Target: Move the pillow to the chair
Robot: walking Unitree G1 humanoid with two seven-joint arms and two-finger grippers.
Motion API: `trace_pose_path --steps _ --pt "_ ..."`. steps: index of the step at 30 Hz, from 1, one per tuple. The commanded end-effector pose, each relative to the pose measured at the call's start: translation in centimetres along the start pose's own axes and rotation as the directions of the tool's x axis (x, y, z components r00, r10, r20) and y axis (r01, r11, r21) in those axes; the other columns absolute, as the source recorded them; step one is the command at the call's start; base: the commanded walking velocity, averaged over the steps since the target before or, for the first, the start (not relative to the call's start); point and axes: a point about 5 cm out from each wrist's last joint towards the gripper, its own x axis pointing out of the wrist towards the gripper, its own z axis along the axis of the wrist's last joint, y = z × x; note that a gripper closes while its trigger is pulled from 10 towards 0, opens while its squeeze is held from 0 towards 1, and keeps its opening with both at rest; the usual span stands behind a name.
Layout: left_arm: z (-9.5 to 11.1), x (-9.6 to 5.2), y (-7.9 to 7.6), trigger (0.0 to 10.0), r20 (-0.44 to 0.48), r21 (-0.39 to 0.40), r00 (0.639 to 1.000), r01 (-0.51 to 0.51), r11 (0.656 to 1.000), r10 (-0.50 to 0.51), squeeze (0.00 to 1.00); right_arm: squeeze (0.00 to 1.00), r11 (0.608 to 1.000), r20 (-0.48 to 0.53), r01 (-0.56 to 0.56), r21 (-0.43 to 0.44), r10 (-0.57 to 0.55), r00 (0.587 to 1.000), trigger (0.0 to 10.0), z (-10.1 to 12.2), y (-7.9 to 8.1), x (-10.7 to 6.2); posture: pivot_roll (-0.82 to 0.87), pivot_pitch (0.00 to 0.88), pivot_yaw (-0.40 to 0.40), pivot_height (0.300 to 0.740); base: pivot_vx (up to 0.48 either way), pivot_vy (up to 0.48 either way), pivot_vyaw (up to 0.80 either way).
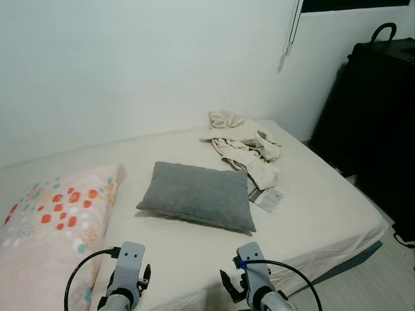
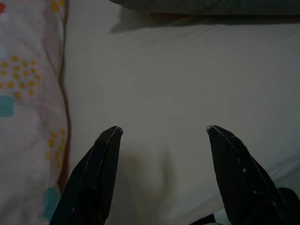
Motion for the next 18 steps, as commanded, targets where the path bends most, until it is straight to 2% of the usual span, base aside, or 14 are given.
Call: trace_pose_path --steps 1,18 --pt "-0.36 -0.08 0.27 10.0 -0.019 -0.002 1.000 -0.007 1.000 0.007 0.00 0.00 1.000 0.004 0.004 0.008 -0.004 1.000 10.0 0.04 0.05 0.06 0.03 0.000 0.010 0.740 0.000 0.000 0.00" --pt "-0.72 -0.28 0.18 10.0 -0.028 -0.006 0.999 -0.017 1.000 0.016 0.00 0.00 1.000 -0.006 -0.011 0.003 0.011 1.000 10.0 -0.11 0.19 0.06 0.03 0.000 -0.011 0.740 0.000 0.000 0.00"
